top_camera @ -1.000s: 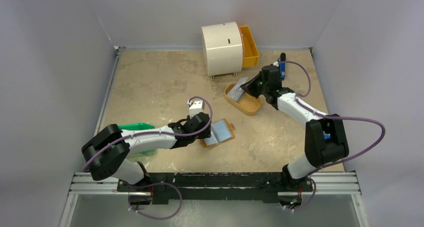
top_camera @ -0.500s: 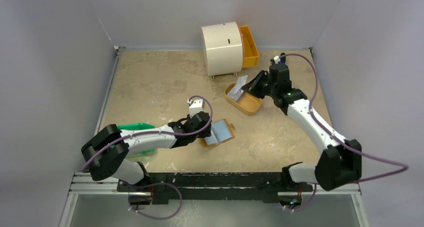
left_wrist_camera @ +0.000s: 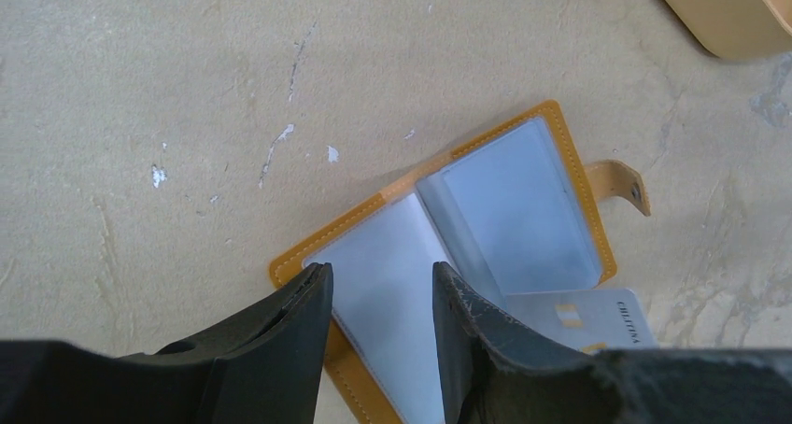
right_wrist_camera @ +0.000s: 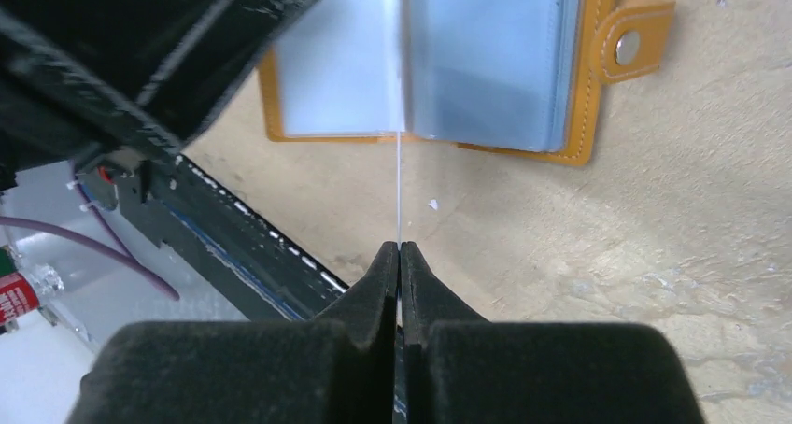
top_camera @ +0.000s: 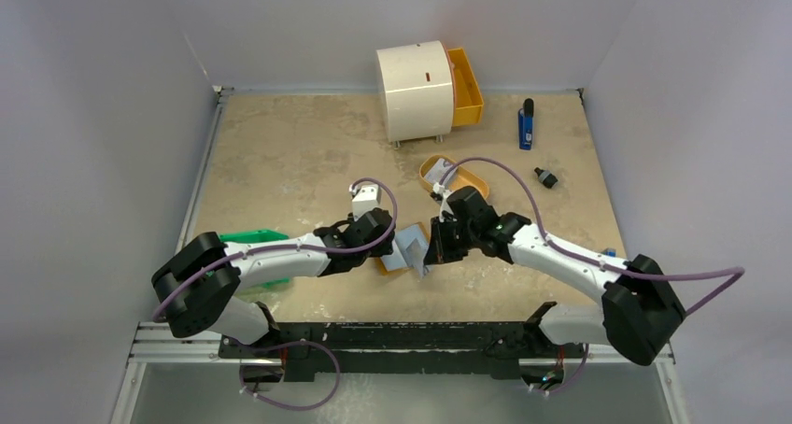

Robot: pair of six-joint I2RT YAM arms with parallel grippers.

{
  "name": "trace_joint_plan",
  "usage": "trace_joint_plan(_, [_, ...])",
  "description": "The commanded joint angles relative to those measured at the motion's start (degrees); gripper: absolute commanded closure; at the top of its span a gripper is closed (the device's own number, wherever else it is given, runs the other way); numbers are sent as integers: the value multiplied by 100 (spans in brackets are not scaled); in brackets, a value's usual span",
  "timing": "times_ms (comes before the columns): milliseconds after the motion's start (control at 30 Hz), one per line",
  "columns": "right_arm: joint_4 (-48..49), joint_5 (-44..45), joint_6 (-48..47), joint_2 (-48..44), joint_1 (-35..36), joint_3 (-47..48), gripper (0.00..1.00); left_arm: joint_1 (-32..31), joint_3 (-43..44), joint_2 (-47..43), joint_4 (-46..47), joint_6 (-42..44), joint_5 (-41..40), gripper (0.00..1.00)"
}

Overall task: Put the credit cards into the card holder
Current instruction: Insert the credit card into the card holder.

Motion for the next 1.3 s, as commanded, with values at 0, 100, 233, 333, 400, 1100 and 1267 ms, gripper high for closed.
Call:
trace_joint_plan(0, [921, -193, 236, 82, 71, -62, 100, -11, 273, -25, -41, 123, -316, 57])
trace_joint_plan(100, [1131, 141, 527, 210, 76, -166, 100, -11, 280, -25, -56, 137, -344, 57])
trace_joint_plan(233, [1703, 430, 1057, 296, 71, -458, 100, -11, 241, -33, -55, 130, -353, 58])
trace_joint_plan(333, [2042, 552, 1335, 507, 76, -581, 100, -11, 174, -72, -58, 127, -385, 58])
trace_joint_plan(400, [2214, 530, 1456, 656, 71, -623, 100, -11, 140, -122, -68, 125, -409, 58])
trace_joint_plan(1100, [2824, 442, 1816, 859, 238, -1093, 100, -11, -49, 110, -228, 18, -734, 60])
trace_joint_plan(1267, [2825, 482, 1772, 837, 238, -1124, 100, -12, -143, 157, -298, -71, -823, 64])
